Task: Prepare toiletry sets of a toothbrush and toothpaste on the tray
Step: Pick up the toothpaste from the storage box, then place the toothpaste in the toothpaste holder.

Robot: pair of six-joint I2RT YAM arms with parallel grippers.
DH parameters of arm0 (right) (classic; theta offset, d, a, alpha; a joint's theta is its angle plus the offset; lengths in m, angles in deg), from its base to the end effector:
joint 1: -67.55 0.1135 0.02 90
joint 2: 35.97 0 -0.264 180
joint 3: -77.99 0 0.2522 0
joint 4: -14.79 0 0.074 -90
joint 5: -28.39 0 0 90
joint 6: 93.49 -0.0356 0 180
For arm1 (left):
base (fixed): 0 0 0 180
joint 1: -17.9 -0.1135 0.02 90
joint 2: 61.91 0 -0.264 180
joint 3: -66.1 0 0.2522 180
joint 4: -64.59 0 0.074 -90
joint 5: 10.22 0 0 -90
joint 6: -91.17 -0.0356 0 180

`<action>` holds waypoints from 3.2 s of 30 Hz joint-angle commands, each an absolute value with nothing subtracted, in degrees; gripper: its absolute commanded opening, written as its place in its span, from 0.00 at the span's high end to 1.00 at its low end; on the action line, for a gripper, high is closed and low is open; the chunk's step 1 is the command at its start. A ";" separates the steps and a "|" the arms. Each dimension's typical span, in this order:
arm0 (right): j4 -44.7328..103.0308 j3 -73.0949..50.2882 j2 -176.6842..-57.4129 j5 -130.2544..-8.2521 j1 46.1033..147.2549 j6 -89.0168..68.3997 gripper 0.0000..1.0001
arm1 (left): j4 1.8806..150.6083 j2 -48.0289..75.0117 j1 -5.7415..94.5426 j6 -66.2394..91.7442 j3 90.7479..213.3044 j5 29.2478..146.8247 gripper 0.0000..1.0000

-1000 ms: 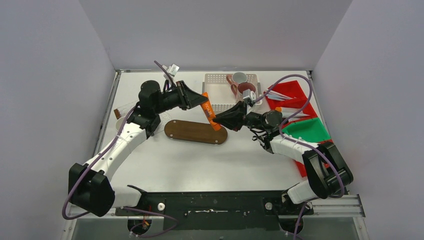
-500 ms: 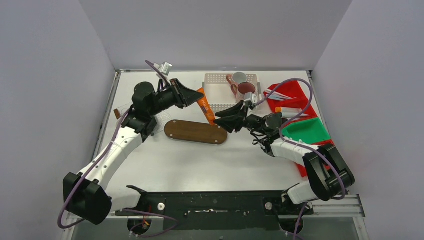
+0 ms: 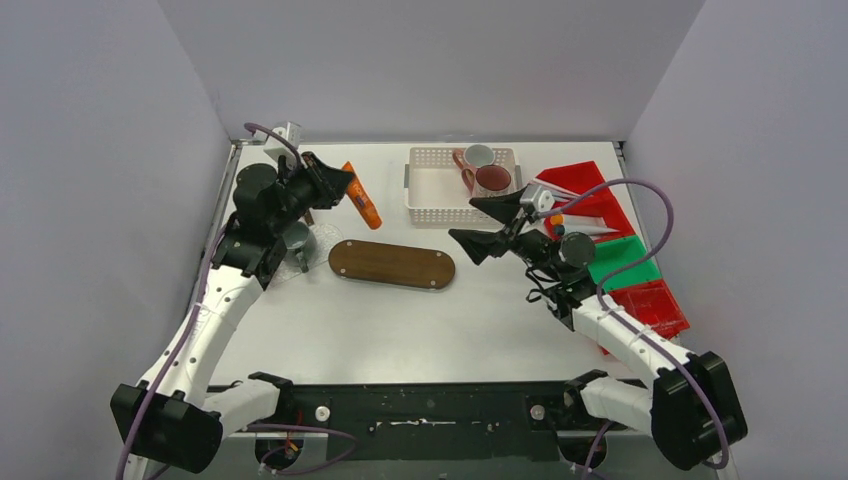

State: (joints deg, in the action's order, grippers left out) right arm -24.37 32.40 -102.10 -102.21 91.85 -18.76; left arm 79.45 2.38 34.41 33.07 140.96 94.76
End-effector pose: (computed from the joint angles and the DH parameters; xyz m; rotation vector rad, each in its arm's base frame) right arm 0.2138 0.1220 0.2987 -0.7365 1.1896 1.0191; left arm 0.2481 -0.0831 0.3895 -0.0222 1.7143 -0.8515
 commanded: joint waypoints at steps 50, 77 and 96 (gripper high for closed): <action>4.39 44.06 -65.94 -52.34 85.56 6.27 0.00 | 60.65 16.04 11.01 15.04 136.21 58.09 1.00; 3.16 45.16 -64.98 -55.52 85.31 7.51 0.00 | 50.66 21.59 5.95 13.05 129.99 61.35 1.00; 3.15 45.38 -64.36 -56.06 85.31 7.87 0.00 | 49.31 23.59 5.32 12.16 129.67 61.74 1.00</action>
State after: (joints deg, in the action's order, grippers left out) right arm 6.69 45.20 -65.20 -55.37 85.84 7.03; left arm 52.31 22.66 6.28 12.90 129.07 61.19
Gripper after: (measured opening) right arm 0.999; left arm 0.070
